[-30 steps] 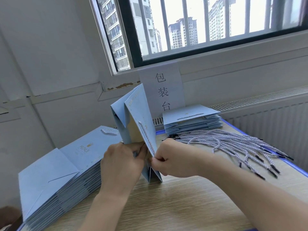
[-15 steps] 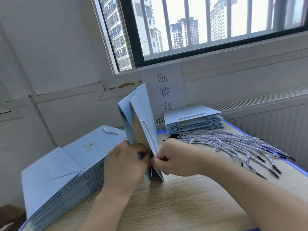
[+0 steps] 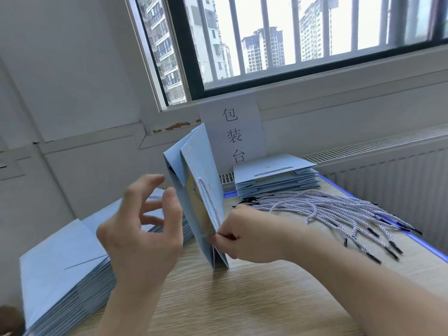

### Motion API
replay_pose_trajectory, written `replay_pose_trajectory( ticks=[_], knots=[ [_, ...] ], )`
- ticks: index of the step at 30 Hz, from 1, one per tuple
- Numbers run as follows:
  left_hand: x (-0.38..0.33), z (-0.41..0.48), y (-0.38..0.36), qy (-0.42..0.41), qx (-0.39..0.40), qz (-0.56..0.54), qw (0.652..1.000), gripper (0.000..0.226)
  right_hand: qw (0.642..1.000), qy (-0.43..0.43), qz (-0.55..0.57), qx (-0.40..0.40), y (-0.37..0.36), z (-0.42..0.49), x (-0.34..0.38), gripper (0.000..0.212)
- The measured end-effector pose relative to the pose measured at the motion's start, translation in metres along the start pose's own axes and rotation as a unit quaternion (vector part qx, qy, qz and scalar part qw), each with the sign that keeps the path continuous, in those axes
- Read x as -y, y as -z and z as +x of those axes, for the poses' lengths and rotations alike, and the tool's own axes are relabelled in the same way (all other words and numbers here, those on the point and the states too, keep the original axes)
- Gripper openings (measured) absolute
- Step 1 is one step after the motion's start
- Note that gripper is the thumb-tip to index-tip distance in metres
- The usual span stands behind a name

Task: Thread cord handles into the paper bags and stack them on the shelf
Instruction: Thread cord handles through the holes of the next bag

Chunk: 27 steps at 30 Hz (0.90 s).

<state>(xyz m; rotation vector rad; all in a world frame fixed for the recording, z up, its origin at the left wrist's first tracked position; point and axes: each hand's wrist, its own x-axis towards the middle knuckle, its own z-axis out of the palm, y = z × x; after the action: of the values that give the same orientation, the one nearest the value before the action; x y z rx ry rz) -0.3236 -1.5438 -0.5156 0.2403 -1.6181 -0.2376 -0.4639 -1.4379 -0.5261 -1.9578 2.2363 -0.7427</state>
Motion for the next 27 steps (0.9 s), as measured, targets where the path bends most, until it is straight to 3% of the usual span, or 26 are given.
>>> replay_pose_trajectory(
  ticks=[2, 4, 8, 13, 17, 20, 23, 27],
  knots=[
    [-0.011, 0.015, -0.002, 0.063, 0.018, 0.0, 0.998, 0.05, 1.0, 0.017, -0.014, -0.013, -0.002, 0.002, 0.001, 0.051],
    [-0.015, 0.03, -0.008, 0.072, 0.055, 0.047, 0.995, 0.059, 0.999, 0.033, -0.033, -0.023, -0.005, 0.004, 0.0, 0.052],
    [-0.013, 0.054, -0.019, 0.055, 0.115, 0.131, 0.983, 0.03, 0.996, 0.047, -0.072, -0.031, -0.006, 0.005, 0.0, 0.051],
    [0.004, 0.061, -0.008, 0.066, 0.068, 0.138, 0.986, 0.045, 0.996, 0.037, -0.051, -0.055, -0.007, 0.005, 0.0, 0.06],
    [0.028, 0.062, 0.004, 0.18, -0.03, 0.073, 0.98, 0.05, 0.981, -0.091, 0.095, -0.144, 0.007, 0.008, -0.01, 0.075],
    [0.026, 0.06, 0.004, 0.273, -0.082, -0.035, 0.958, 0.041, 0.94, -0.2, 0.255, -0.106, 0.018, 0.009, -0.014, 0.07],
    [0.02, 0.045, -0.001, 0.315, -0.086, -0.076, 0.942, 0.034, 0.867, -0.215, 0.442, -0.083, 0.024, 0.01, -0.012, 0.057],
    [0.015, 0.011, -0.006, 0.362, -0.04, -0.078, 0.928, 0.035, 0.838, -0.214, 0.465, -0.19, 0.033, 0.009, -0.019, 0.034]
  ],
)
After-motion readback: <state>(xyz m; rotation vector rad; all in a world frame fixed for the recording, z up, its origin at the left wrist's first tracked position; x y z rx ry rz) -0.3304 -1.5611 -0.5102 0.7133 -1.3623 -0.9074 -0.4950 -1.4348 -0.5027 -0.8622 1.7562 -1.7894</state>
